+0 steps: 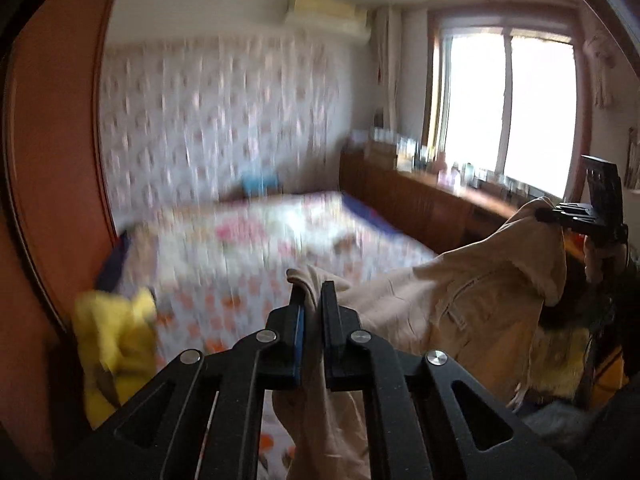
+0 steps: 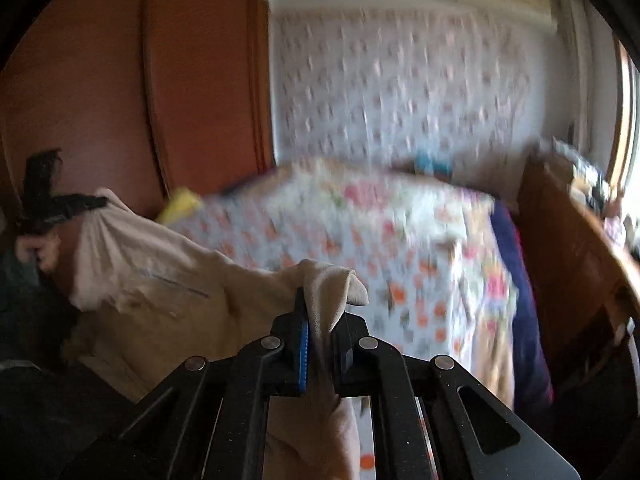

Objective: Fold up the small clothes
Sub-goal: 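Grasp the shirt with both tools and raise it high off the bed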

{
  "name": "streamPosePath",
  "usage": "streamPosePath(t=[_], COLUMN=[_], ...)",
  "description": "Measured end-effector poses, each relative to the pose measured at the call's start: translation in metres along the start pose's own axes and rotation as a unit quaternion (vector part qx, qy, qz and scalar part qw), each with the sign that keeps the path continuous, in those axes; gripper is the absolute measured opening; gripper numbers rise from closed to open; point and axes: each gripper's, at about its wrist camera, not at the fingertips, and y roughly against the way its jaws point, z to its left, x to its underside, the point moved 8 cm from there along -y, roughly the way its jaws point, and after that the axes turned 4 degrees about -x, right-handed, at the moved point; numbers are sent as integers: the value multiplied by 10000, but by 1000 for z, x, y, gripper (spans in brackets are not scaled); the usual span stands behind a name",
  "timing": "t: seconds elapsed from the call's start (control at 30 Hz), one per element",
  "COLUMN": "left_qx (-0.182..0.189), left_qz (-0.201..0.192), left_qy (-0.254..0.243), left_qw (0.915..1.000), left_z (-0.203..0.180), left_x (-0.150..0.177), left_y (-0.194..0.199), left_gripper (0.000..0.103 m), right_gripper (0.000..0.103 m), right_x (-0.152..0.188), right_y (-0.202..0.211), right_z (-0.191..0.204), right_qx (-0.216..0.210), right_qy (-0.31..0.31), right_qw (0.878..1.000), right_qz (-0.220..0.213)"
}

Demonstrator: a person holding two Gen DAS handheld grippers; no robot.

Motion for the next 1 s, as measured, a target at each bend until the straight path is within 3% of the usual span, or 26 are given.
streamPosePath(t=[0.2, 0.5, 0.8, 0.9, 1.0], left_qx=[-414, -909, -1074, -1120, -1222], left_qz=[-1023, -2012, -2511, -2416, -2007], left_qy=[-246, -416, -589, -726, -766], left_qw=[9936, 9744, 9602, 9612, 9690], left_z=[10, 23, 22, 16, 23], left_x=[-94, -182, -199, -189, -183], left_y=[57, 128, 164, 153, 115], left_gripper=[8, 8, 8, 8, 8], right_gripper=[8, 8, 8, 8, 8], right_x=[-98, -183, -207, -197, -182], right_y=[74, 146, 198, 182, 149], right_z=[11, 23, 49, 46, 31], right_qx=[261, 655, 895, 884, 953], right_qy=[508, 920, 1083, 1108, 1058], right_qw=[9929, 9777, 9670, 9677, 9737], right_qz=[-1041, -1769, -2124, -2084, -1780])
